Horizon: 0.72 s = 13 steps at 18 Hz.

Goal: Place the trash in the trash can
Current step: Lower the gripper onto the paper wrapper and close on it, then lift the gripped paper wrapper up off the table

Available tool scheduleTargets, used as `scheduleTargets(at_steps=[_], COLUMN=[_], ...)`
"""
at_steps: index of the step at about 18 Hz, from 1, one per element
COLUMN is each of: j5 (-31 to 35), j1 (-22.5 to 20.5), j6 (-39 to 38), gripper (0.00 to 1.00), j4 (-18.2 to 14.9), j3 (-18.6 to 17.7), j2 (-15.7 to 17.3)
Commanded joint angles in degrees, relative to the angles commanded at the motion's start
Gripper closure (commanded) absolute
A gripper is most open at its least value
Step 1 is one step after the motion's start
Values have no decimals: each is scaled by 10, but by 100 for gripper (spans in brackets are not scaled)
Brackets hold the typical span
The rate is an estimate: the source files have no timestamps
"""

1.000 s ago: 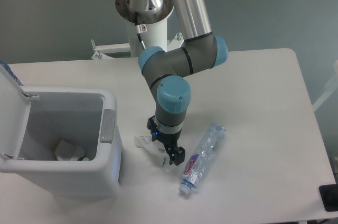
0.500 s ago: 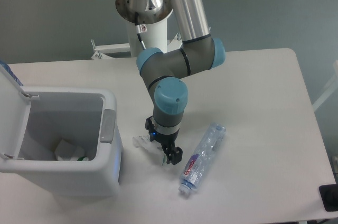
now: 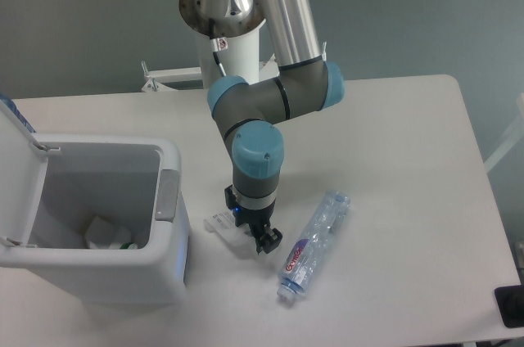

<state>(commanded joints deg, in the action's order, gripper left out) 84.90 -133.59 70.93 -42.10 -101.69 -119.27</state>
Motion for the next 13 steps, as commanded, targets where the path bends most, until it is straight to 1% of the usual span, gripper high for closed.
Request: scheduleTargets(at_steps=[1, 4, 5, 8, 11, 13], j5=[0, 0, 0, 0, -1, -1], j1=[0, 4, 4, 4, 5, 5], j6=[0, -13, -18, -22, -41, -41], gripper=[45, 59, 62, 68, 75, 76], j4=[0, 0, 0, -1, 0, 0], j3=[0, 0, 0, 0, 0, 0], j2=[0, 0, 0, 0, 4, 6])
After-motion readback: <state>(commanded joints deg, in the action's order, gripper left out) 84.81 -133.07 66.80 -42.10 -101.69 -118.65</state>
